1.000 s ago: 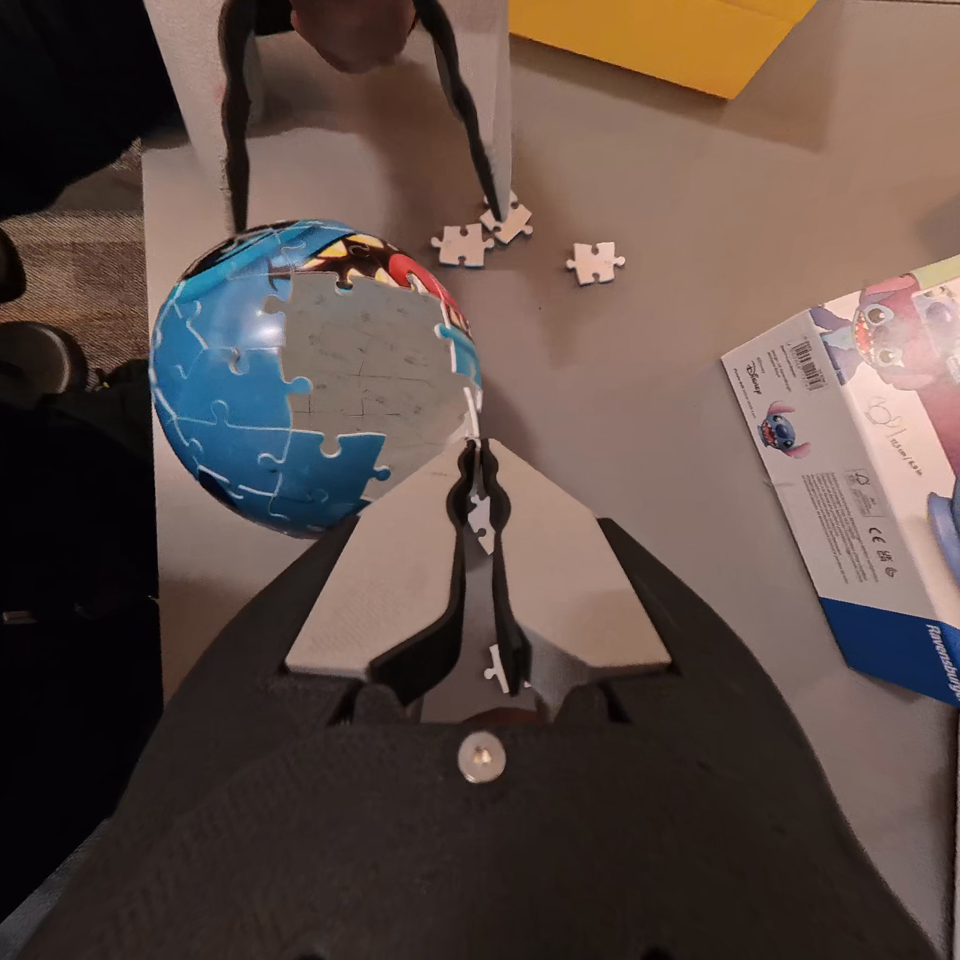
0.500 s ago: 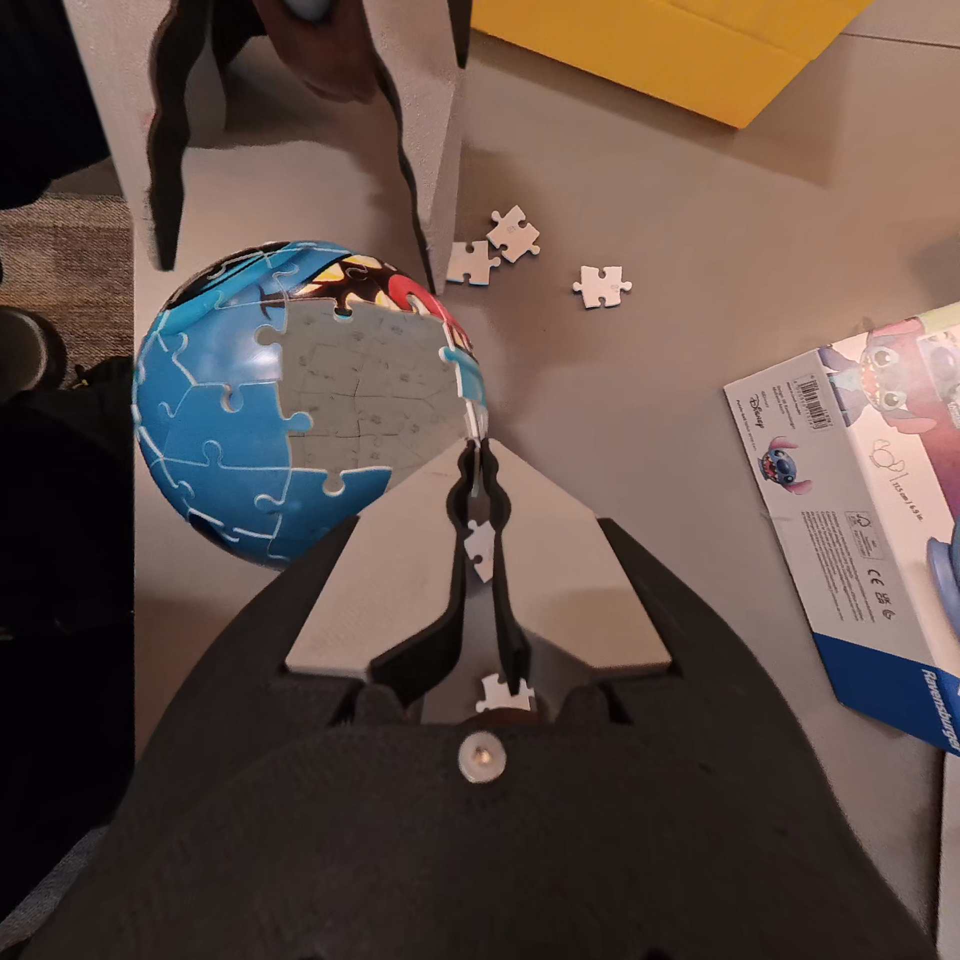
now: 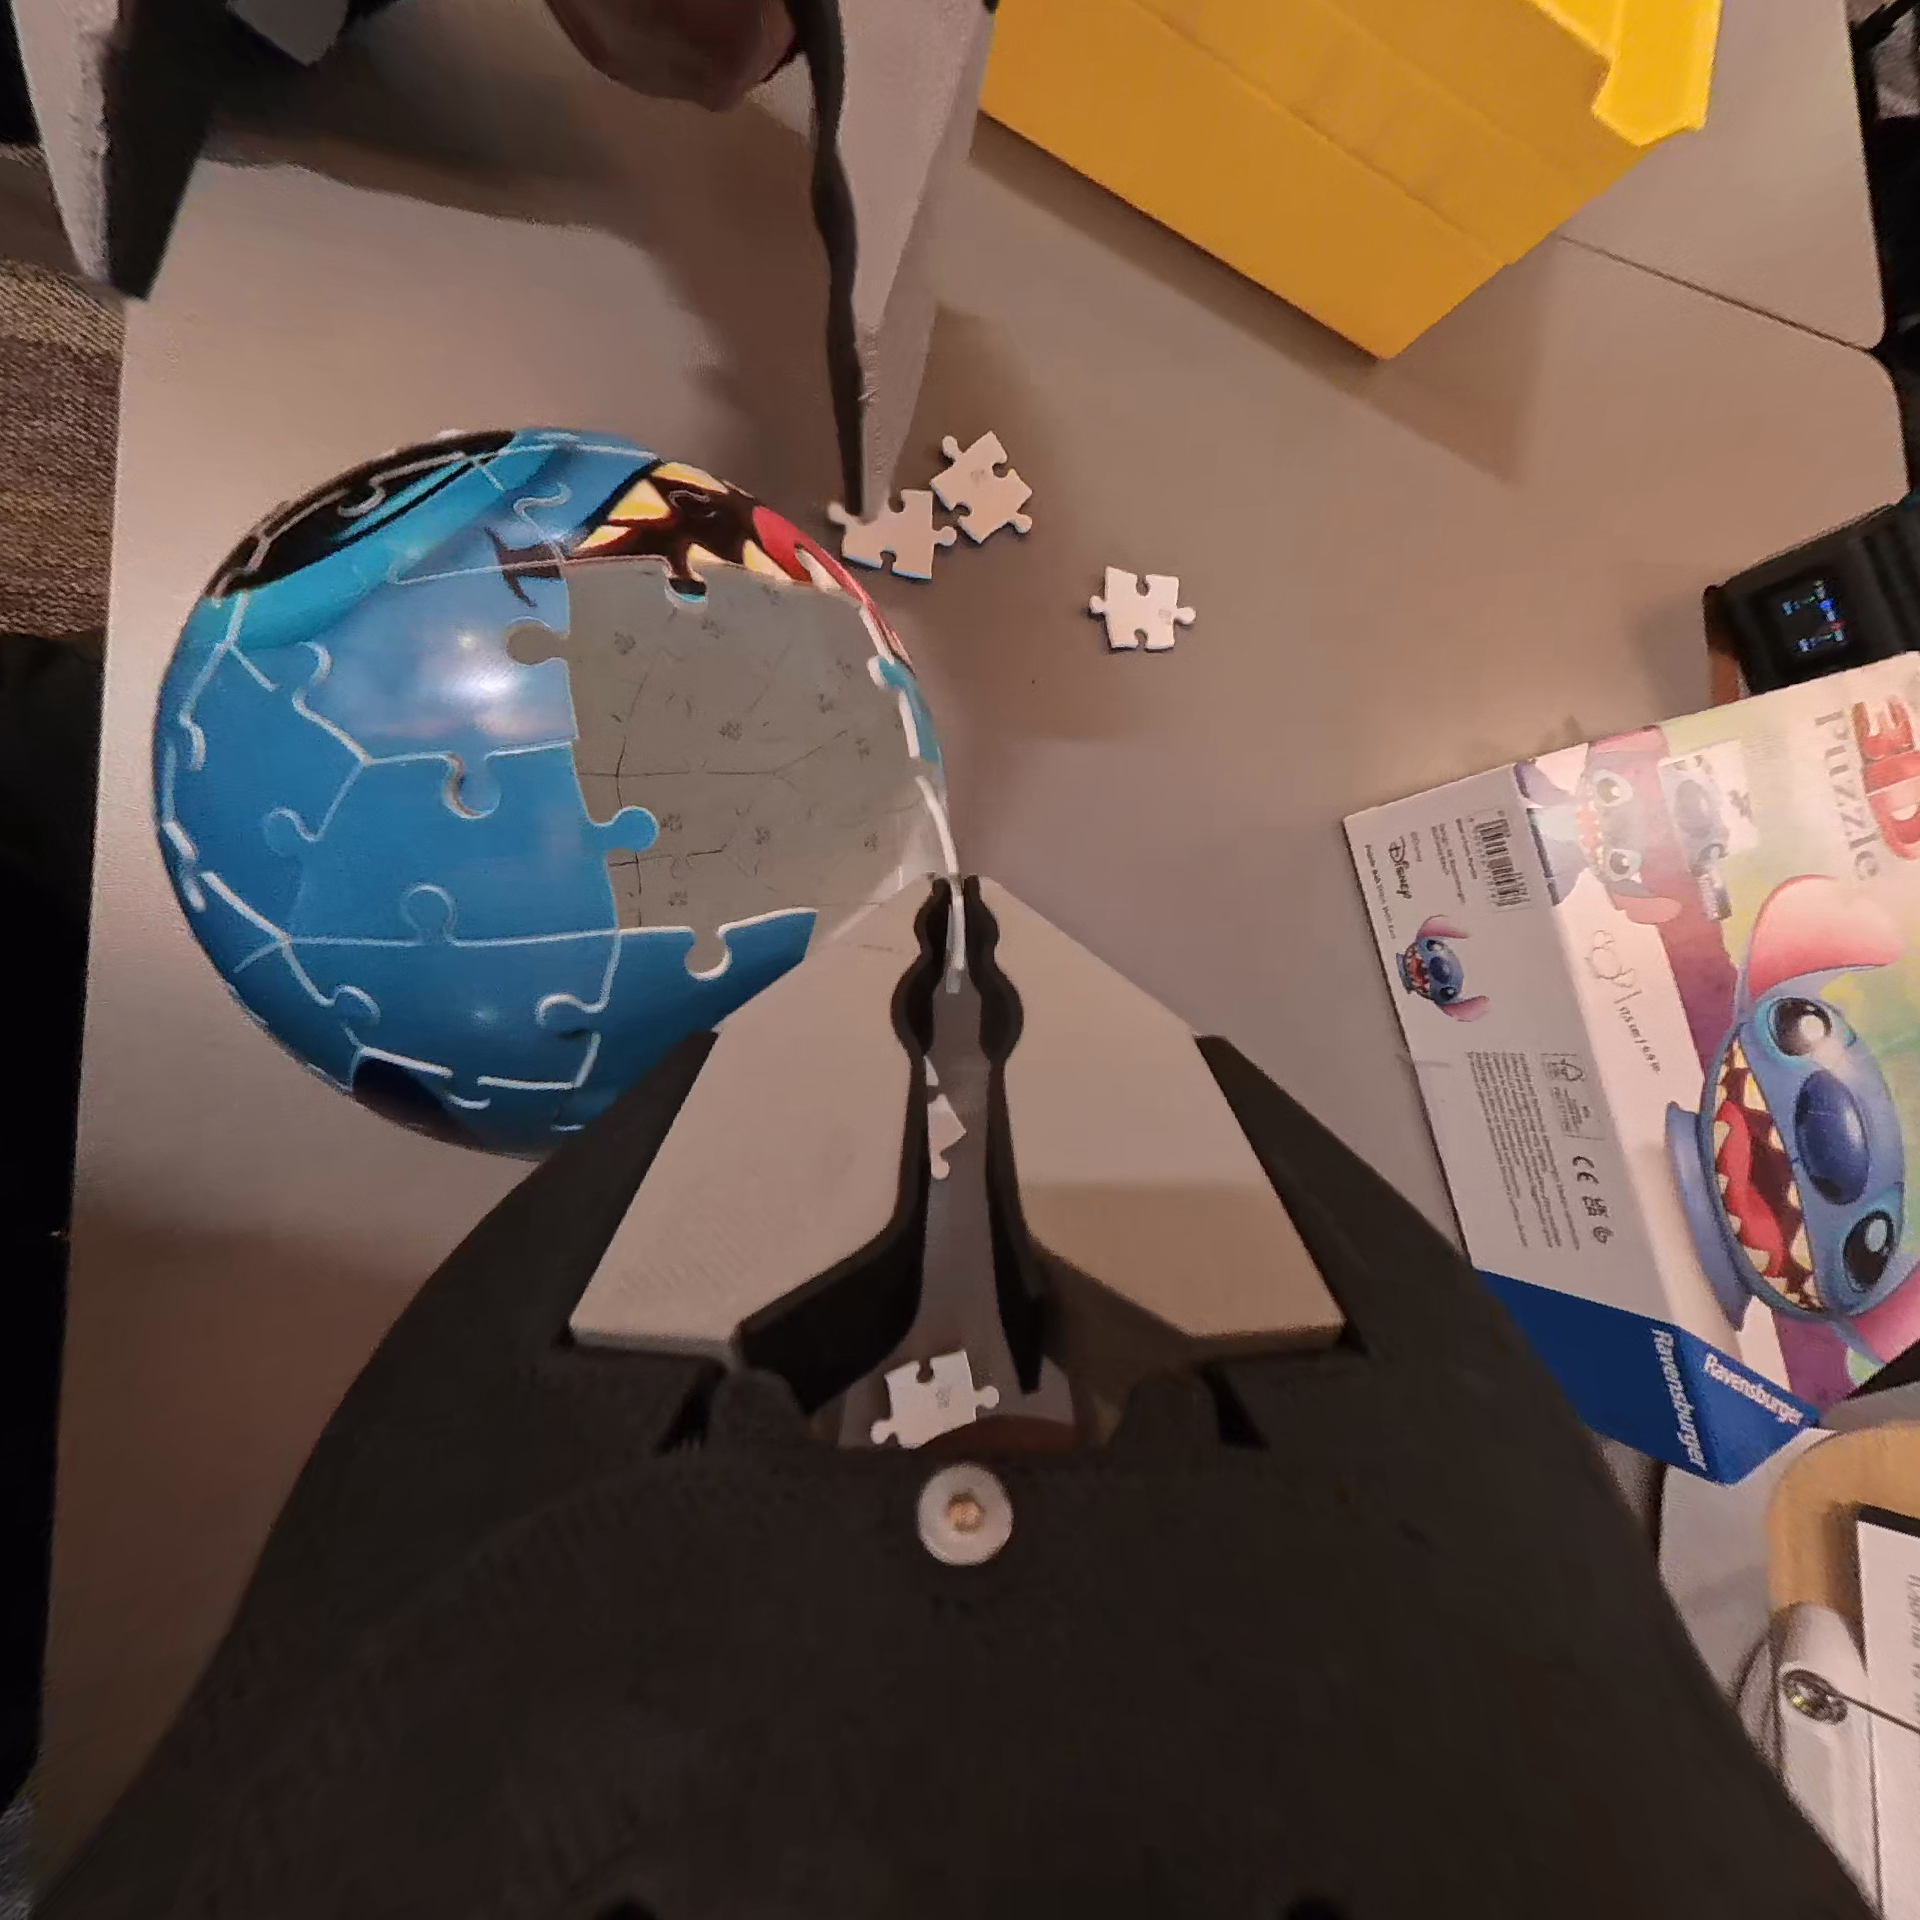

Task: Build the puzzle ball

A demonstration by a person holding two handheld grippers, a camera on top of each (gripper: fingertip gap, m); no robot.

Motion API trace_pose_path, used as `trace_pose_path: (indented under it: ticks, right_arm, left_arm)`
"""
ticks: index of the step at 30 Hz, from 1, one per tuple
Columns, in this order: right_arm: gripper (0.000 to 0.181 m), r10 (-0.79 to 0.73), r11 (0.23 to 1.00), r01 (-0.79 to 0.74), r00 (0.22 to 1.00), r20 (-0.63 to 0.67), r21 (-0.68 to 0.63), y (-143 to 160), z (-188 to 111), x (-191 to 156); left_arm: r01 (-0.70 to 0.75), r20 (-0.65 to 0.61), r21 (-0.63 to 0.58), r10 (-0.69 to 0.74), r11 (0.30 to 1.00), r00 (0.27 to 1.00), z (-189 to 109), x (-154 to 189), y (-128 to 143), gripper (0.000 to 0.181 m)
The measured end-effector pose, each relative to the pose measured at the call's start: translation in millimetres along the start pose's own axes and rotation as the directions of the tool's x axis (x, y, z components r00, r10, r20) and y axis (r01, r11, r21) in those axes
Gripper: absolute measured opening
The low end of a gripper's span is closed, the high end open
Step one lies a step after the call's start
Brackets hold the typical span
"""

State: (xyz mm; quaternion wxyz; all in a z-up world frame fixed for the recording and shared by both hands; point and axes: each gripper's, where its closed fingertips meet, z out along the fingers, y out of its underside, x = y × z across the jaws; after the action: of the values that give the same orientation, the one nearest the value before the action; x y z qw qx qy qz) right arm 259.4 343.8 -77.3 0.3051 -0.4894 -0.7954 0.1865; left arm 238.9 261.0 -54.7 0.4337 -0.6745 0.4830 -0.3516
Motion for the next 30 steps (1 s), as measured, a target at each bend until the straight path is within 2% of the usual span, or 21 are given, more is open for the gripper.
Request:
trace_pose_path:
  ticks: [4,10,12,17,21,23,27,30]
  right_arm:
    - [0.000,0.008,1.000,-0.008,1.000,0.017,0.018,-4,0,0]
    - [0.000,0.033,0.998,-0.038,0.996,0.082,0.059,-8,3,0]
    - [0.000,0.048,0.995,-0.058,0.991,0.124,0.079,-8,3,0]
    - [0.000,0.097,0.984,-0.125,0.975,0.201,0.131,-12,-1,4]
    - [0.000,0.100,0.980,-0.133,0.973,0.207,0.149,-15,-6,7]
    - [0.000,0.095,0.978,-0.131,0.973,0.212,0.161,-18,-7,6]
    - [0.000,0.096,0.976,-0.133,0.973,0.208,0.173,-19,-10,6]
    - [0.000,0.108,0.970,-0.152,0.968,0.225,0.190,-21,-15,7]
  left_arm:
    - [0.031,-0.016,0.049,-0.031,0.998,0.999,-7,-10,-13,0.093]
    - [0.104,-0.020,0.018,-0.103,0.994,0.994,-1,-32,-6,0.091]
    - [0.115,0.035,0.022,-0.116,0.993,0.993,-1,-45,-5,0.083]
    - [0.166,0.178,0.029,-0.169,0.986,0.969,-5,-68,-18,0.043]
    - [0.175,0.256,0.031,-0.177,0.984,0.950,0,-72,-38,0.030]
    - [0.161,0.290,-0.030,-0.145,0.987,0.946,8,-73,-39,0.030]
    - [0.123,0.299,-0.209,-0.057,0.970,0.952,29,-69,-23,0.030]
    - [0.079,0.315,-0.246,0.002,0.966,0.949,36,-71,-21,0.000]
